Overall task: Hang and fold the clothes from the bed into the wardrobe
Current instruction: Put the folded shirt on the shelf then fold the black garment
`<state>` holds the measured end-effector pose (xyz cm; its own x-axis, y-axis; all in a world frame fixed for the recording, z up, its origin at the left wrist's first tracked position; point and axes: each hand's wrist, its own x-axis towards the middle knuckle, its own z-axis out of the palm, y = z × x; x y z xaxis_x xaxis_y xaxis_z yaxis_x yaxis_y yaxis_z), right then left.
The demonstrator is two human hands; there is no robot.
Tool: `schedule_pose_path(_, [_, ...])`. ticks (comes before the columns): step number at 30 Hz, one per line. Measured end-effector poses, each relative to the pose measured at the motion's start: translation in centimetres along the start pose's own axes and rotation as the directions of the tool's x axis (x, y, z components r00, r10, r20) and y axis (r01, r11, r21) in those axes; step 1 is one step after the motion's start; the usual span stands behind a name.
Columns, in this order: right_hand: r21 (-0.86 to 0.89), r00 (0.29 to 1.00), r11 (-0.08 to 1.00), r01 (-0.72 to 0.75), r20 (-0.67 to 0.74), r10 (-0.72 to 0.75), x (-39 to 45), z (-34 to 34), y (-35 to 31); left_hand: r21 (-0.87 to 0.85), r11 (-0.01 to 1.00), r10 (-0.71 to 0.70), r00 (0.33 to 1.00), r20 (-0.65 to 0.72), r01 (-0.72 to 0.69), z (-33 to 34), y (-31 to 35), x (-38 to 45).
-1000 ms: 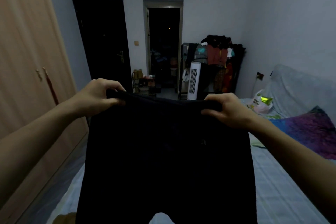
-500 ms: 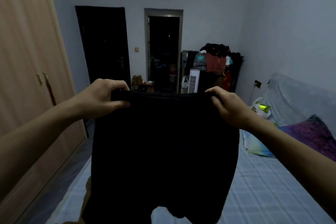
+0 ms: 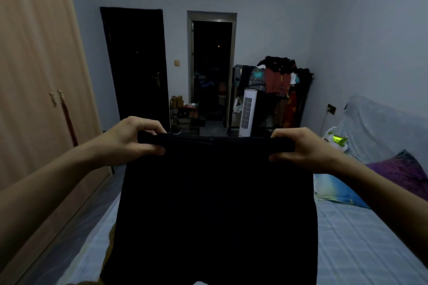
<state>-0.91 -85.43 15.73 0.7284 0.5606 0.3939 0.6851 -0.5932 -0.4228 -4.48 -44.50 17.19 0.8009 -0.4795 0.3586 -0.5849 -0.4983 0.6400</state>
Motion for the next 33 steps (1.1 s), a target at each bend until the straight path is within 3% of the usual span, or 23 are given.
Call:
schedule_pose_path(3, [0.08, 0.998, 0.996, -0.043, 0.046, 0.04, -0.9, 0.0, 0.5, -0.132, 0.986, -0.077, 0.981, 0.176, 0.101, -0.3, -0.3, 0.3])
schedule_pose_path(6, [0.31, 0.98, 0.943, -0.122, 0.186, 0.066, -1.8, -0.1, 0.8, -0.213, 0.947, -0.132, 0.896, 0.425, 0.24, -0.5, -1.3, 0.4])
schedule_pose_path(8, [0.34, 0.946, 0.904, -0.259, 0.278, 0.166, -1.2, -0.1, 1.3, -0.236, 0.909, -0.213, 0.87, 0.445, 0.344, -0.1, -1.8, 1.4])
schedule_pose_path(10, [0.246, 0.912, 0.886, -0.393, 0.225, 0.343, 1.4, 0.8, 2.1, -0.203, 0.862, -0.408, 0.874, 0.265, 0.464, 1.3, -1.8, 3.6])
schedule_pose_path(12, [0.096, 0.823, 0.819, -0.566, 0.017, 0.568, 4.7, 3.0, 2.1, -0.044, 0.793, -0.608, 0.784, -0.121, 0.608, 3.4, -1.4, 6.3])
schedule_pose_path(14, [0.08, 0.745, 0.762, -0.643, -0.163, 0.647, 7.2, 5.6, 0.7, 0.129, 0.729, -0.577, 0.705, -0.414, 0.672, 6.2, 0.4, 8.3])
schedule_pose_path(16, [0.21, 0.742, 0.771, -0.601, -0.211, 0.636, 8.8, 7.0, -0.5, 0.213, 0.762, -0.458, 0.742, -0.49, 0.612, 8.1, 2.0, 8.9])
schedule_pose_path(19, [0.388, 0.755, 0.744, -0.544, -0.16, 0.636, 9.4, 5.7, -1.6, 0.19, 0.844, -0.37, 0.801, -0.47, 0.501, 7.9, 4.4, 8.6])
schedule_pose_path(23, [0.555, 0.787, 0.697, -0.454, -0.119, 0.606, 8.6, 5.1, -3.1, -0.102, 0.895, -0.429, 0.775, -0.464, 0.435, 8.2, 7.0, 7.5])
schedule_pose_path(26, [0.623, 0.828, 0.682, -0.383, -0.096, 0.553, 8.0, 5.3, -4.2, -0.202, 0.896, -0.443, 0.774, -0.452, 0.394, 9.4, 7.9, 7.1])
schedule_pose_path(30, [0.697, 0.91, 0.658, -0.284, -0.02, 0.414, 6.7, 5.2, -5.5, -0.461, 0.828, -0.504, 0.785, -0.362, 0.319, 10.0, 8.3, 6.9])
schedule_pose_path(33, [0.644, 0.95, 0.729, -0.232, -0.01, 0.312, 5.8, 5.6, -5.9, -0.632, 0.713, -0.561, 0.787, -0.256, 0.303, 10.2, 8.5, 6.7])
